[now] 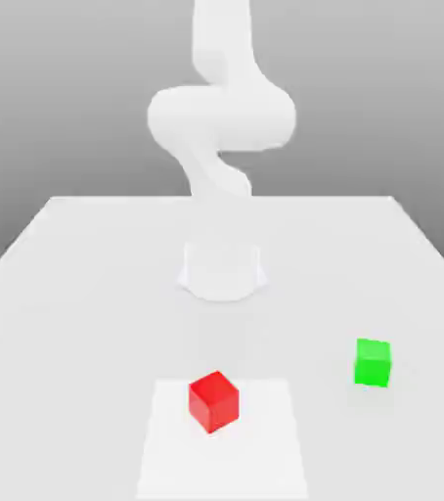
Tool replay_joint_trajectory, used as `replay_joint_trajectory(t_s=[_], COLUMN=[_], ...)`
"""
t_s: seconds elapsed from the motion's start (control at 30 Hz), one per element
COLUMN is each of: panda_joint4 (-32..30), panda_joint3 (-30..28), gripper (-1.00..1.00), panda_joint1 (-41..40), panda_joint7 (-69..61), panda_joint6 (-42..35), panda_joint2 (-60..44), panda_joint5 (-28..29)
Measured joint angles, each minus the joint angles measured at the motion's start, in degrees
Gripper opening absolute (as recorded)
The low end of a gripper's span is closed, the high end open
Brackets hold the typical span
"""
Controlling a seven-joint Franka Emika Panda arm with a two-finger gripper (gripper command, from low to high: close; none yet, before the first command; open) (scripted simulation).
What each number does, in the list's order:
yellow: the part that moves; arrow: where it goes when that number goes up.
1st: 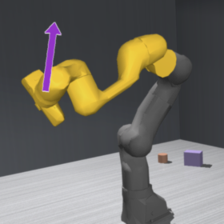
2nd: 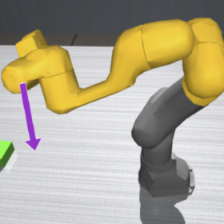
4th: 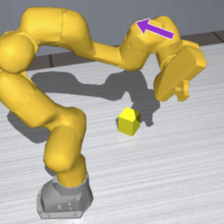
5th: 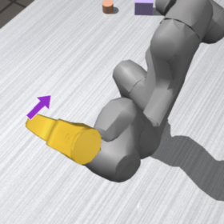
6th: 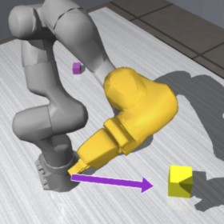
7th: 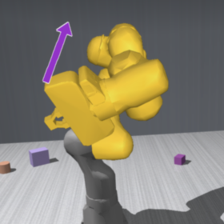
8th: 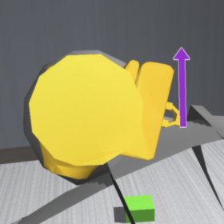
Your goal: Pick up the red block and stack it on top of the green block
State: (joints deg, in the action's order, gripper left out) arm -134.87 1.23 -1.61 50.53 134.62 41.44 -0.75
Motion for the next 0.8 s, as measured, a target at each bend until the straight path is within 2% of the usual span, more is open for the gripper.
replay_joint_trajectory(t_s=[0.33,0.57,0.63,0.8], panda_joint4=[-14.0,-24.0,-25.7,-25.1], panda_joint3=[6.4,9.4,9.1,6.6], gripper=[0.00,0.00,0.00,0.00], panda_joint1=[-6.8,-10.3,-10.8,-10.8], panda_joint7=[22.9,41.7,46.8,55.5], panda_joint6=[13.4,23.2,25.3,28.2], panda_joint2=[-20.9,-36.4,-40.0,-45.6], panda_joint5=[-2.2,-0.7,1.6,12.1])
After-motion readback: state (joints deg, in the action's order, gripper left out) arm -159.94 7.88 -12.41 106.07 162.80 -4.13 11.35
